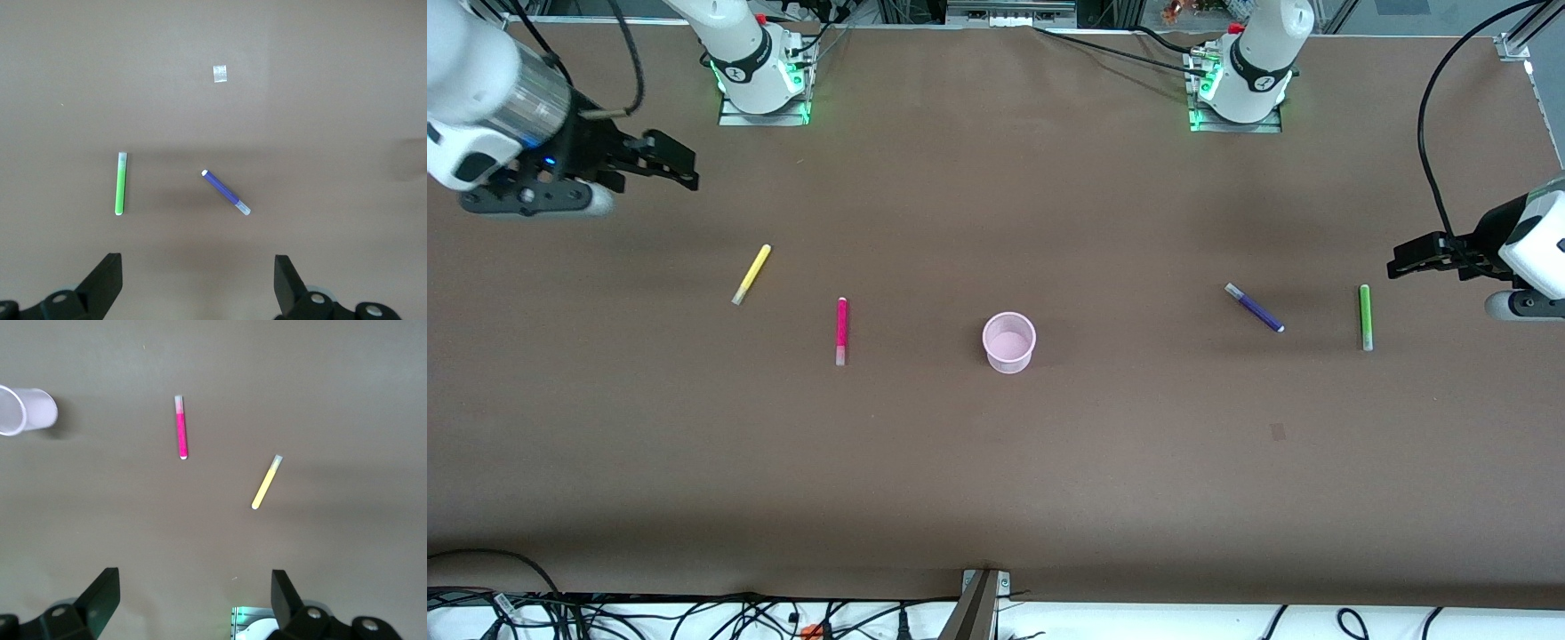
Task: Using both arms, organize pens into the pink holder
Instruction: 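Reach the right gripper down toward the pink marker, then grasp the pink marker with the right gripper while the left gripper reaches the blue marker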
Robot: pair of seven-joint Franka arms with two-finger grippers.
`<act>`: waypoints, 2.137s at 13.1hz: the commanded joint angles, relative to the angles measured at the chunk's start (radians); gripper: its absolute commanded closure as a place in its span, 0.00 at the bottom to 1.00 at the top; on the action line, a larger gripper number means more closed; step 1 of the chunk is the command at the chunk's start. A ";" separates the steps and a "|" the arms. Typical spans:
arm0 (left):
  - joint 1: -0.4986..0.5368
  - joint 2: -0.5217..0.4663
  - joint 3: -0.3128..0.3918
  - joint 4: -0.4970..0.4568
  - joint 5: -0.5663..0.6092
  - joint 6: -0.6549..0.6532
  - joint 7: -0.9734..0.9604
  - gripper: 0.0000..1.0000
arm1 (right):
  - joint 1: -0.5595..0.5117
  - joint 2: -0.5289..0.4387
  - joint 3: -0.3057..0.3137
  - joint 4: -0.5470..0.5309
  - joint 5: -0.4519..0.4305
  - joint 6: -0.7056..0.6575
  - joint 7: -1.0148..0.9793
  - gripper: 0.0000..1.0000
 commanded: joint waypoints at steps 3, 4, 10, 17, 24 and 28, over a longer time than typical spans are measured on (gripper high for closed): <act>-0.001 0.016 0.008 -0.005 -0.013 -0.070 -0.027 0.00 | 0.128 0.116 0.009 -0.382 -0.026 0.587 0.175 0.00; -0.001 0.020 0.008 -0.022 -0.016 -0.070 -0.096 0.00 | 0.154 0.190 0.009 -0.387 -0.028 0.665 0.241 0.00; -0.009 0.036 0.003 -0.307 -0.048 0.213 -0.421 0.00 | 0.162 0.425 0.001 -0.385 -0.096 0.859 0.266 0.14; -0.036 0.121 0.002 -0.589 -0.146 0.601 -0.682 0.00 | 0.153 0.500 0.000 -0.405 -0.111 0.941 0.271 1.00; -0.098 0.226 0.002 -0.693 -0.145 0.867 -0.701 0.03 | 0.170 0.491 0.036 -0.122 0.277 0.460 0.393 1.00; -0.098 0.253 0.002 -0.694 -0.140 0.876 -0.699 0.28 | 0.194 0.571 0.041 0.005 0.735 0.409 0.476 1.00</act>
